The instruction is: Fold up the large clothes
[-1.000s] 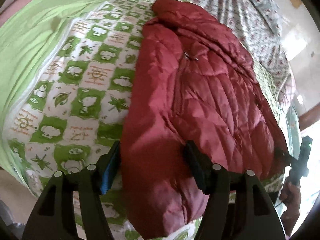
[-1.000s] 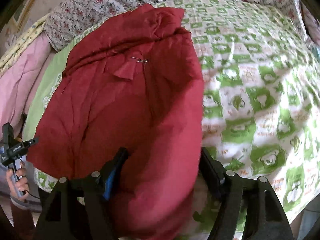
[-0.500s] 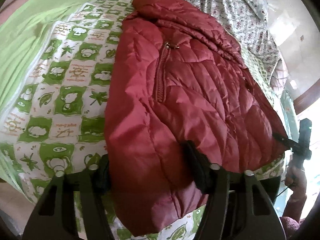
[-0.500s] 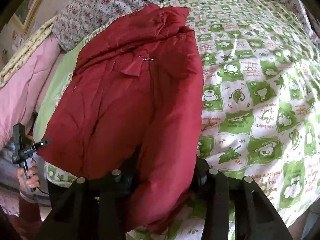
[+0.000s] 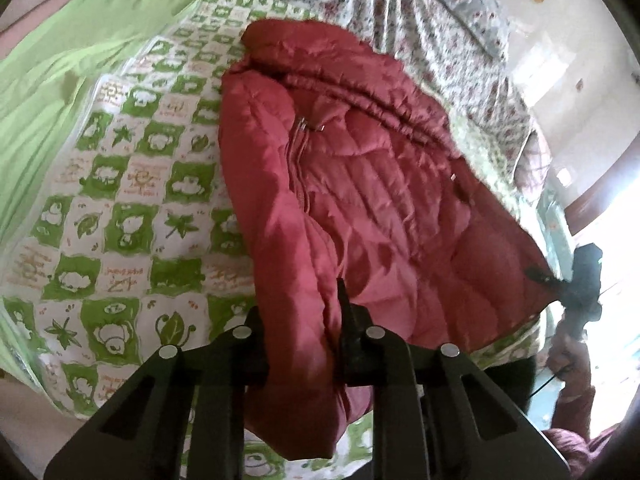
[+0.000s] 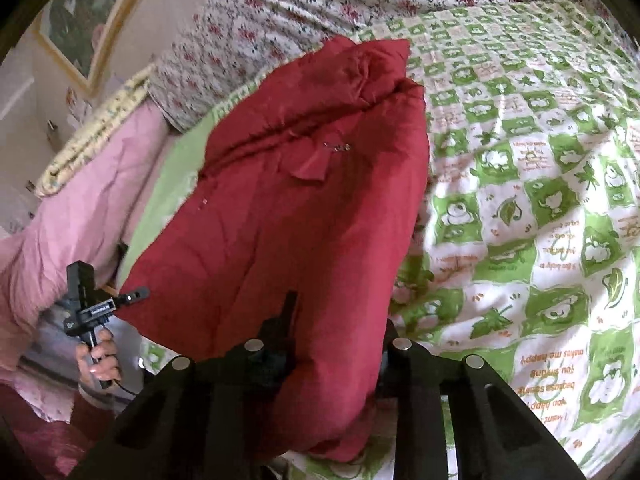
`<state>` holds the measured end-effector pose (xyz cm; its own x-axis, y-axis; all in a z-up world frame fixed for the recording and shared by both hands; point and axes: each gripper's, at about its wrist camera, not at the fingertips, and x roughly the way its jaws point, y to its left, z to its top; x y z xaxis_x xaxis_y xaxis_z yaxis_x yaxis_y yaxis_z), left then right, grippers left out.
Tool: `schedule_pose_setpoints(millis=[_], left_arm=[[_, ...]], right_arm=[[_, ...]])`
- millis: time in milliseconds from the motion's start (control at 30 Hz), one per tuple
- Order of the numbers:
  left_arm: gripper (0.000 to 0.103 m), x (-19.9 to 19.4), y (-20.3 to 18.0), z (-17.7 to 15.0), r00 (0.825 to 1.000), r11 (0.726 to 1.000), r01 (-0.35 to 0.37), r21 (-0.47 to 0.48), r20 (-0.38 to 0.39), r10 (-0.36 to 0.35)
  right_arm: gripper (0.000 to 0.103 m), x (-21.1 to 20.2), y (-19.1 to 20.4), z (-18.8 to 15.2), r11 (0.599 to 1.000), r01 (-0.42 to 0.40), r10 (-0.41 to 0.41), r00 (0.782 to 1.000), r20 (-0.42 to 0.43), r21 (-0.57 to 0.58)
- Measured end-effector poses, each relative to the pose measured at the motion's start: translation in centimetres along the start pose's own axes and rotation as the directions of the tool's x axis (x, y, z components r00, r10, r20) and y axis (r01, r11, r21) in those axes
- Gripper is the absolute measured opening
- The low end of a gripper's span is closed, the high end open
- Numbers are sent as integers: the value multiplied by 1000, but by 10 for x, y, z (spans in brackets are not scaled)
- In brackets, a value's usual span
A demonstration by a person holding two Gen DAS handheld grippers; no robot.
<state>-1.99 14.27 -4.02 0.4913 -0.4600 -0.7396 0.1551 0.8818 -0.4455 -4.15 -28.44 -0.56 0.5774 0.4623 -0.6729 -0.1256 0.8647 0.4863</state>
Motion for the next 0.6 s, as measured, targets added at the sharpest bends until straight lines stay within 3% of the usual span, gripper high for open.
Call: schedule_pose_setpoints(millis=[267, 600], left_arm=[[17, -23, -16, 27, 994, 999, 37, 1, 107, -37], [17, -42, -38, 113, 965, 999, 24, 37, 261, -33]], right_arm=[[24, -15, 8, 24, 995, -104, 102, 988, 114, 10], [24, -26, 13, 98, 984, -177, 169, 945, 282, 4]])
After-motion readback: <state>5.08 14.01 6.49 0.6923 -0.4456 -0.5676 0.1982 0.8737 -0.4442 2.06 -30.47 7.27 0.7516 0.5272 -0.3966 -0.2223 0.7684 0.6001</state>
